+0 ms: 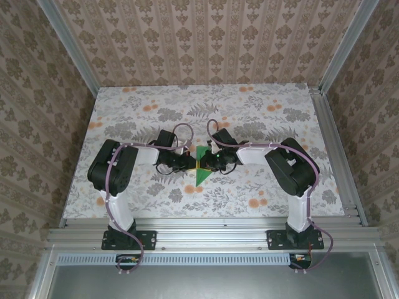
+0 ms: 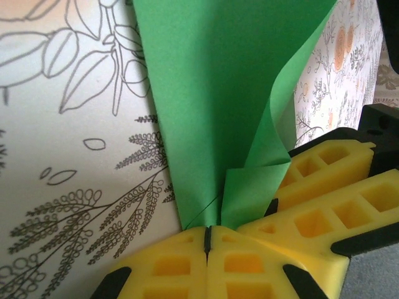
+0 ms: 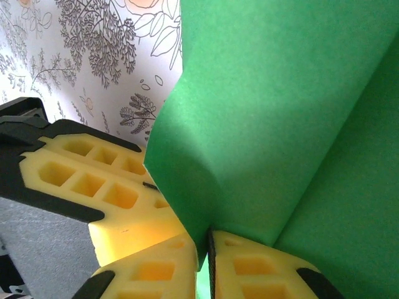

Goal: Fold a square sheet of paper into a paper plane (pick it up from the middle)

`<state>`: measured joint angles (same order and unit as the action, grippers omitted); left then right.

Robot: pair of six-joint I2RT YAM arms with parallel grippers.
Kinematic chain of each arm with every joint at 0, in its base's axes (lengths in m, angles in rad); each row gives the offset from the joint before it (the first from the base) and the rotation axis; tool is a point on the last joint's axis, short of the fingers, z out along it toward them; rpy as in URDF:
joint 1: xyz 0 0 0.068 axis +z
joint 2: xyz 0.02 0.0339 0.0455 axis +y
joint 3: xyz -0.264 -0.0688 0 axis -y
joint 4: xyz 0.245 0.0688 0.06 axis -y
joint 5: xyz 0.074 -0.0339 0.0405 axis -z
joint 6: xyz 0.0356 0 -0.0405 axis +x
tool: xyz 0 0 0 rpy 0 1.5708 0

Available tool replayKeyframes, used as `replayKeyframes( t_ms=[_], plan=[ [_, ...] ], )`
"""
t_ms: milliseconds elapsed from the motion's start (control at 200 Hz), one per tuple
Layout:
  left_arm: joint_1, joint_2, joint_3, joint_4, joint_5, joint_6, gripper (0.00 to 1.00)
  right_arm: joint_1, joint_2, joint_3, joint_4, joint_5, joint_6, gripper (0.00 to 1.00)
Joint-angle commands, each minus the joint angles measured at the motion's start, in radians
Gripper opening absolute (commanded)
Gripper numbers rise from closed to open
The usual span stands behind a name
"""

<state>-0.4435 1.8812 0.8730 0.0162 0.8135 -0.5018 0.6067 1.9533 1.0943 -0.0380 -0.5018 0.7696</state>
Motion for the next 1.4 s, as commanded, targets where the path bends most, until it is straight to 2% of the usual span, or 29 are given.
replayKeyframes(
  t_ms=[0, 525, 750, 825, 925, 950, 1065, 1230, 1395],
  plan=[
    [-0.006, 0.061, -0.006, -0.003, -0.06, 0.026, 0.0, 0.008, -0.034, -0.014, 0.021, -0.019, -0.003, 0.14],
    [-0.001, 0.068, -0.022, 0.001, -0.071, 0.035, 0.0, 0.024, -0.007, 0.021, 0.012, -0.028, -0.021, 0.09],
    [0.002, 0.018, -0.013, -0.018, -0.072, 0.029, 0.0, 0.022, 0.022, 0.037, -0.076, 0.016, -0.036, 0.09],
    [-0.002, -0.012, 0.01, -0.066, -0.103, 0.044, 0.0, 0.022, 0.021, 0.036, -0.1, 0.031, -0.044, 0.08],
    [-0.007, -0.039, 0.069, -0.216, -0.223, 0.104, 0.0, 0.022, 0.015, 0.037, -0.107, 0.036, -0.047, 0.08],
    [-0.038, -0.041, 0.081, -0.238, -0.236, 0.112, 0.0, 0.022, 0.012, 0.037, -0.109, 0.038, -0.049, 0.09],
    [-0.053, -0.052, 0.105, -0.294, -0.285, 0.131, 0.0, 0.021, 0.014, 0.041, -0.121, 0.045, -0.053, 0.08],
    [-0.061, -0.076, 0.115, -0.321, -0.322, 0.14, 0.0, 0.021, 0.017, 0.039, -0.12, 0.044, -0.053, 0.08],
    [-0.073, -0.048, 0.121, -0.324, -0.312, 0.143, 0.0, 0.021, 0.014, 0.044, -0.11, 0.034, -0.052, 0.08]
  ],
)
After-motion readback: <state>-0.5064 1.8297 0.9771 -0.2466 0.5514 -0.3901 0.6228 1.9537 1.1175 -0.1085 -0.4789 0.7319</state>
